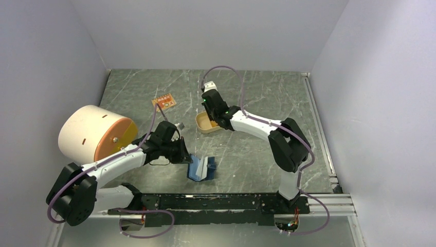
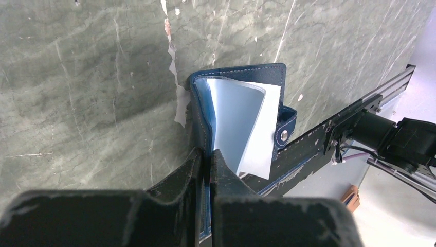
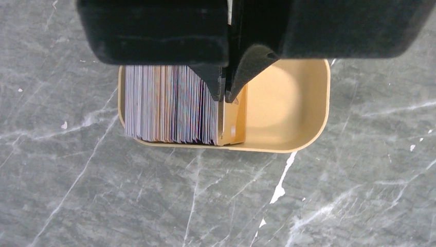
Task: Put the credit cards into the card holder
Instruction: Pick up the credit card from the storage box, then insert the credit card into the card holder.
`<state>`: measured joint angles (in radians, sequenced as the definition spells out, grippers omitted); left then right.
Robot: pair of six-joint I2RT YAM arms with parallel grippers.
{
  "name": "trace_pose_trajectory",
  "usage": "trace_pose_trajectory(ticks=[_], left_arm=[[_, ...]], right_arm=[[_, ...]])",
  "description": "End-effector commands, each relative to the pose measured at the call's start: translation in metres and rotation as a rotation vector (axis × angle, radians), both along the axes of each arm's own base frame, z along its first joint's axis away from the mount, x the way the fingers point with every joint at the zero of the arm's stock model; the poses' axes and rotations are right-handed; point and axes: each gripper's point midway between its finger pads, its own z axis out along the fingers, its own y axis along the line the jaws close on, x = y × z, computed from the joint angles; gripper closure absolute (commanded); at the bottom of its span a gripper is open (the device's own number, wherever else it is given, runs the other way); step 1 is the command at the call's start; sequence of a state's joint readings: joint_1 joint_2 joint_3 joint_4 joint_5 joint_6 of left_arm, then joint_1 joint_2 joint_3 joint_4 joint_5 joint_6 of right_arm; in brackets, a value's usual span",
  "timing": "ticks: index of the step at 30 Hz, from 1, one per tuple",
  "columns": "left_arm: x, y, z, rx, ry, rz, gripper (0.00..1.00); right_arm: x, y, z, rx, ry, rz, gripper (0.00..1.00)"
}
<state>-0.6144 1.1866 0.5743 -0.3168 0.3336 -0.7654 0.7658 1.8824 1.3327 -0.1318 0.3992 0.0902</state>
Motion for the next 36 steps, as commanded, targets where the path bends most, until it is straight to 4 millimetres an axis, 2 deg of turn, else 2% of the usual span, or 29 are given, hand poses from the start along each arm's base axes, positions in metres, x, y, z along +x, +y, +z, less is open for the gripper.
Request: trace_pose_trajectory(ticks=[1,7,12,18,20,22,27,31,36], left_arm=[[0.011,-0.004,0.0,-0.014,-0.036,0.042,0.91],[0.022,-0.021,0.0,-0.1,-0.031,0.072,0.91],[0.03,-0.031,0.0,-0.137,-0.023,0.087,0.91],[0.038,-0.032,-0.001,-0.132,-0.034,0.11,0.91],[0.039,-0.032,0.0,-0.136,-0.038,0.116,0.91],[0.04,-0.033,0.002,-0.138,-0.04,0.12,0.91],[0.04,-0.032,-0.001,-0.125,-0.028,0.119,0.91],[0.037,-0.031,-0.002,-0.132,-0.025,0.124,0.91],[0.035,-0.029,-0.002,-0.127,-0.028,0.123,0.91]], right_arm=[[-0.01,-0.005,0.013,0.074,0.034,0.002,1.0],[-0.043,-0.006,0.05,0.271,0.078,-0.01,1.0],[-0.089,-0.015,0.066,0.495,0.156,-0.051,1.0],[-0.144,-0.016,0.071,0.809,0.24,-0.101,1.0],[-0.161,-0.007,0.074,0.884,0.256,-0.107,1.0],[-0.173,0.001,0.071,0.879,0.252,-0.123,1.0],[-0.183,0.023,0.055,0.816,0.257,-0.173,1.0],[-0.178,0.034,0.041,0.743,0.247,-0.237,1.0],[-0.177,0.051,0.024,0.689,0.272,-0.239,1.0]])
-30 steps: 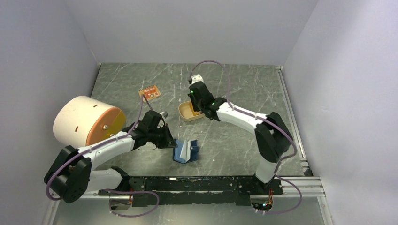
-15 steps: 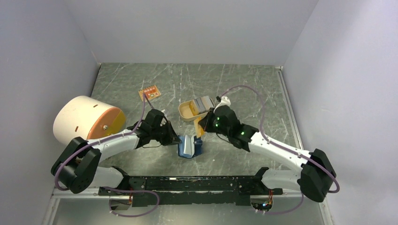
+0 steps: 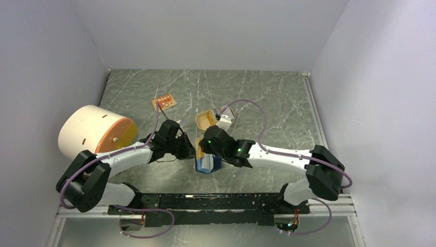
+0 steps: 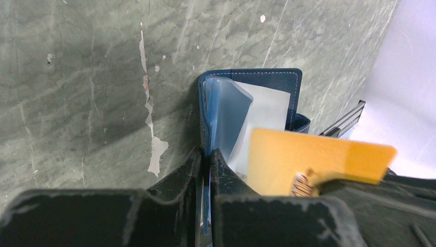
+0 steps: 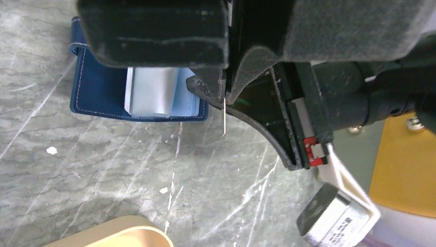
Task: Put the credit cards into the card holder
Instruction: Insert the credit card into the card holder.
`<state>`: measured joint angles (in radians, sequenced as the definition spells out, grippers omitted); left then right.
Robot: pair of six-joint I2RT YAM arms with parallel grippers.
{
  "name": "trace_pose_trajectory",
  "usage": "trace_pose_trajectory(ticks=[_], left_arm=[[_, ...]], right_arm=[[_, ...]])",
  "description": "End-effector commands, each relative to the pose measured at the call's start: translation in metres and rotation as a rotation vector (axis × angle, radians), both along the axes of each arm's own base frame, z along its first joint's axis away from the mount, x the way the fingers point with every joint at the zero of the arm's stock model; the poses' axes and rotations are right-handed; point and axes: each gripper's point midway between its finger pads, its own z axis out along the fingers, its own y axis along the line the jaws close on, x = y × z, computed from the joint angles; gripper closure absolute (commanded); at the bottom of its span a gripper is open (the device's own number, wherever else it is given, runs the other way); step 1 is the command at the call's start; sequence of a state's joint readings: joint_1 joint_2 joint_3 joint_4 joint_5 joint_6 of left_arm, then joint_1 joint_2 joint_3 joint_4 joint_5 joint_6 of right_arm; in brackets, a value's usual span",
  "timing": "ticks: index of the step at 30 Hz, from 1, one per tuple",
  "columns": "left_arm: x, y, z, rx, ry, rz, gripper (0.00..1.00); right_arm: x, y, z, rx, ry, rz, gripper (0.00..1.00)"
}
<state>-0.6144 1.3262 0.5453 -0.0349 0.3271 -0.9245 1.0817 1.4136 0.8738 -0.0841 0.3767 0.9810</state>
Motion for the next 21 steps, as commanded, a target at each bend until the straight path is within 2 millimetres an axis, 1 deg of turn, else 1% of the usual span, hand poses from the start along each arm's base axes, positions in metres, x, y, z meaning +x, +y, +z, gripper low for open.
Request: trace_pose_trajectory(ticks=[1,6,10,16,21], left_arm=[[0.004,-0.002,0.006,-0.012,-0.033,0.007,0.91],[0.002,0.0,0.002,-0.007,-0.029,0.013,0.91],[0.001,0.0,-0.003,-0.005,-0.017,0.013,0.91],[0.0,0.003,-0.006,0.009,-0.017,0.018,0.91],[0.001,0.004,-0.004,0.012,-0.024,0.022,0.91]], right_arm=[[0.006,0.005,-0.01,-0.053,0.004,-0.055,1.0],[0.005,-0.004,-0.029,-0.174,0.018,-0.09,1.0],[0.004,-0.013,-0.043,-0.223,0.028,-0.104,1.0],[0.004,-0.012,-0.044,-0.23,0.014,-0.086,1.0],[0.005,-0.016,-0.054,-0.291,0.021,-0.082,1.0]])
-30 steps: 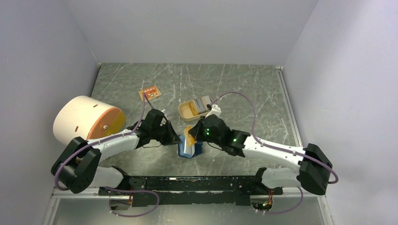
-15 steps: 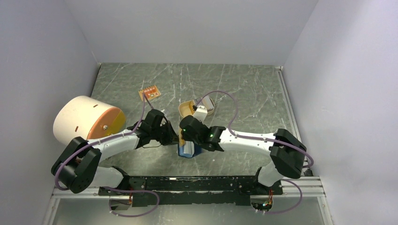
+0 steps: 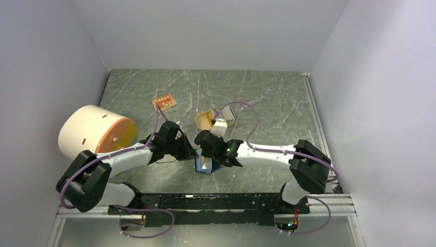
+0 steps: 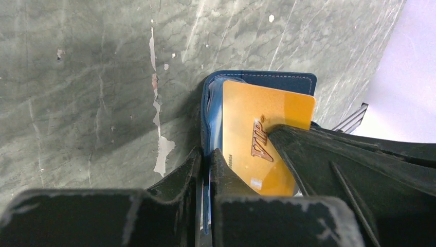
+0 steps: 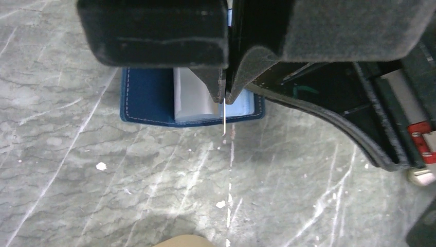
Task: Put the credit cards into the card holder
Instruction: Insert the credit card into the card holder.
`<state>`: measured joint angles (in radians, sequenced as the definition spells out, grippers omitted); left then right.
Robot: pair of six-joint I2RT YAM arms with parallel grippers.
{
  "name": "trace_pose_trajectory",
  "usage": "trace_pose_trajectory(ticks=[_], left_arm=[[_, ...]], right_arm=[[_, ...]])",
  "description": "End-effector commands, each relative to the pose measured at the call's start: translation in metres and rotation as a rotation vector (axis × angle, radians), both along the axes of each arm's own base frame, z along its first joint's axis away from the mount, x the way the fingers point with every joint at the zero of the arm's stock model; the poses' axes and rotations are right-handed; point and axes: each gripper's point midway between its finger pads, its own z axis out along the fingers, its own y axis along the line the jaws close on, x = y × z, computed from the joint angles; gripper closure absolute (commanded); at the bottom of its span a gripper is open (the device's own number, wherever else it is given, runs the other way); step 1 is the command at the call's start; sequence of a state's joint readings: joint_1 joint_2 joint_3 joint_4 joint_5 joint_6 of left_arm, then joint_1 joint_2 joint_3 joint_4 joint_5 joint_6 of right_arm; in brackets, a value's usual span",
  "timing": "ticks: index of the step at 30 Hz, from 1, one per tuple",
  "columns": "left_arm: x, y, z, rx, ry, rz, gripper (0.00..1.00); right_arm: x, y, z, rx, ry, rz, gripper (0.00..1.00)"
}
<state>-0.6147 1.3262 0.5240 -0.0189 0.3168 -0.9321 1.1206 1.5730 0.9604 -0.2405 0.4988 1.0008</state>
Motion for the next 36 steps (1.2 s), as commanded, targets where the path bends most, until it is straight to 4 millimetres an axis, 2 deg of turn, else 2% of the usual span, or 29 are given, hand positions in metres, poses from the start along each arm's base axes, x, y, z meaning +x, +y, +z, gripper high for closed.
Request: trace_pose_trajectory(ticks=[1,8,17,24,36], left_arm=[[0.002,0.001,0.001,0.007,-0.027,0.01,0.91],[-0.001,0.005,-0.007,0.024,-0.019,0.006,0.91],[-0.011,0.015,-0.027,0.074,0.002,0.0,0.9],[-0.016,0.022,-0.04,0.099,0.016,0.004,0.91],[-0.018,0.024,-0.048,0.115,0.024,0.001,0.91]], right_arm=[[0.003,-0.011,-0.009,-0.089,-0.013,-0.017,1.0],[-0.001,-0.033,-0.016,-0.146,-0.033,0.002,1.0],[-0.023,-0.033,-0.042,0.073,0.007,0.097,1.0],[-0.022,-0.041,-0.041,0.284,0.001,0.095,1.0],[-0.021,-0.05,-0.024,0.428,-0.06,0.092,1.0]])
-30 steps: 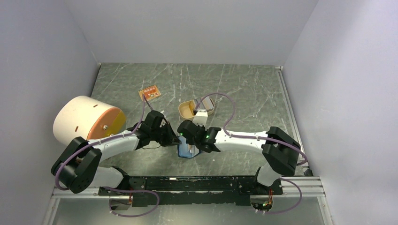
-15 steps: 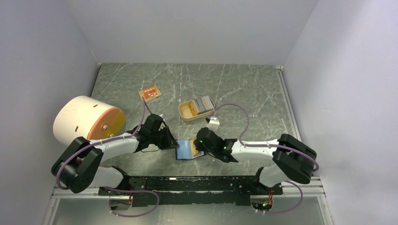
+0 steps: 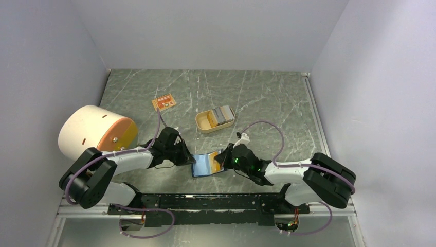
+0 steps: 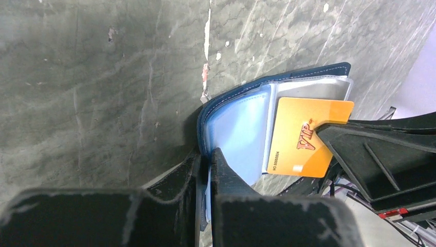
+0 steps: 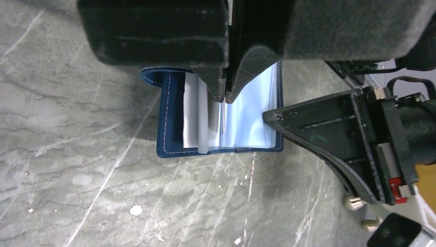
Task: Put the credit cards into the card holder
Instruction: Insert the credit card into the card holder.
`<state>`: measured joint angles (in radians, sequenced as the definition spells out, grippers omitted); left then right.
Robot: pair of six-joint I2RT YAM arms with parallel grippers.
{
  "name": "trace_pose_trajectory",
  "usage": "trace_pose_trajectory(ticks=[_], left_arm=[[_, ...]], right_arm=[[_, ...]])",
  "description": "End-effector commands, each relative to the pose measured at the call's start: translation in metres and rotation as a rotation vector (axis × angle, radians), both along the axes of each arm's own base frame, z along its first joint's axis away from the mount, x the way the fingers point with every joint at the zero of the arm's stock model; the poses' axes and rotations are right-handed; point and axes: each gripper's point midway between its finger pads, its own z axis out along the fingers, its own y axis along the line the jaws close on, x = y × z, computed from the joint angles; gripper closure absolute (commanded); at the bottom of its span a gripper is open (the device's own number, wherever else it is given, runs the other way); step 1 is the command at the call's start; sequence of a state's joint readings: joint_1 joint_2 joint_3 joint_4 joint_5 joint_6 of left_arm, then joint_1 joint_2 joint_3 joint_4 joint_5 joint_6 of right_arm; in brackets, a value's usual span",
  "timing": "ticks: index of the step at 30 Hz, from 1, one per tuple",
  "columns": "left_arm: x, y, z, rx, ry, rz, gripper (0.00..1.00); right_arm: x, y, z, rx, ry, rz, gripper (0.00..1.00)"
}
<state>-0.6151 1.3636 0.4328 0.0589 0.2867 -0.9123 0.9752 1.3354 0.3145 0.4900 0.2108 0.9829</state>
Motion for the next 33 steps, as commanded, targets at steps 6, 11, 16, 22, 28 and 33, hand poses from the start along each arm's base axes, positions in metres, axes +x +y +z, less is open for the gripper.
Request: trace_pose_trajectory(ticks=[6,11,16,22,28,33], left_arm=[[-0.006,0.01,-0.014,0.056,0.007,-0.003,0.91],[-0.006,0.009,-0.012,0.053,0.003,-0.004,0.91],[-0.006,0.009,-0.012,0.048,0.004,-0.005,0.91],[-0.007,0.008,-0.011,0.044,0.003,-0.007,0.91],[-0.007,0.008,-0.01,0.04,0.003,-0.009,0.91],[-0.007,0.007,-0.009,0.036,0.0,-0.01,0.91]], right_arm=[[0.005,0.008,0.02,0.109,-0.054,0.013,1.0],[0.008,0.012,0.018,0.106,-0.05,0.018,1.0],[0.009,0.012,0.013,0.096,-0.043,0.018,1.0],[0.008,0.015,0.008,0.11,-0.029,0.026,1.0],[0.008,0.016,0.005,0.122,-0.013,0.03,1.0],[0.007,0.018,0.001,0.132,0.004,0.034,1.0]])
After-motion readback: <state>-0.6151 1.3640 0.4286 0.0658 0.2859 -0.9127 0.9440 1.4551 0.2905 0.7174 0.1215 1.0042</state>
